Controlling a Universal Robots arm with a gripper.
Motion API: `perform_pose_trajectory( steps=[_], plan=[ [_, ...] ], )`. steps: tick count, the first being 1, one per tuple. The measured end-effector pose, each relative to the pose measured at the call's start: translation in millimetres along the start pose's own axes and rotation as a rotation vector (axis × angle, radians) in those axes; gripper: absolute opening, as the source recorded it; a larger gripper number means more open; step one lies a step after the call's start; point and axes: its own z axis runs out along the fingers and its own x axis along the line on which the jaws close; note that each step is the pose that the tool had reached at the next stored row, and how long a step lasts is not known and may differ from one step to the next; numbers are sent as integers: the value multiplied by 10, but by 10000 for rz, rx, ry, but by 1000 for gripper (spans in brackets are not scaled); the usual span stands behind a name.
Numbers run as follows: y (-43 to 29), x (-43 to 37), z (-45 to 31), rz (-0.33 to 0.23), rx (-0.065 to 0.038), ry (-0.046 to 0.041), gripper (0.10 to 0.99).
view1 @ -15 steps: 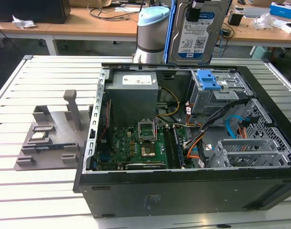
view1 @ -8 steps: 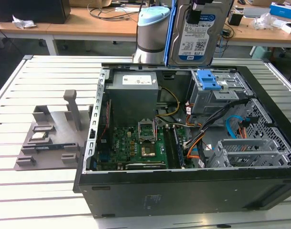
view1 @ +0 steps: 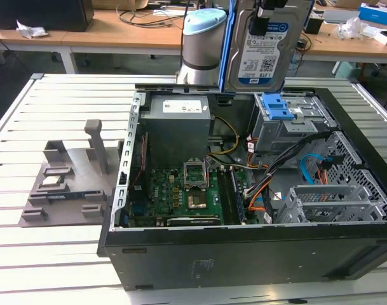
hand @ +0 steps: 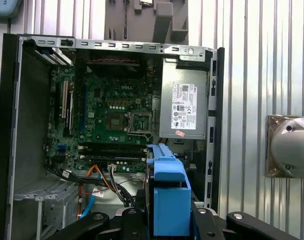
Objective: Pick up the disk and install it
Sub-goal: 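Pick up the disk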
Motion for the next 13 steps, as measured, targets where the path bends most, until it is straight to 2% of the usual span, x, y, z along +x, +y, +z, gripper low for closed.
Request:
perform_pose_trajectory(
  steps=[13],
  plan=[
    [9,121,8,0,0,0,369]
  ],
)
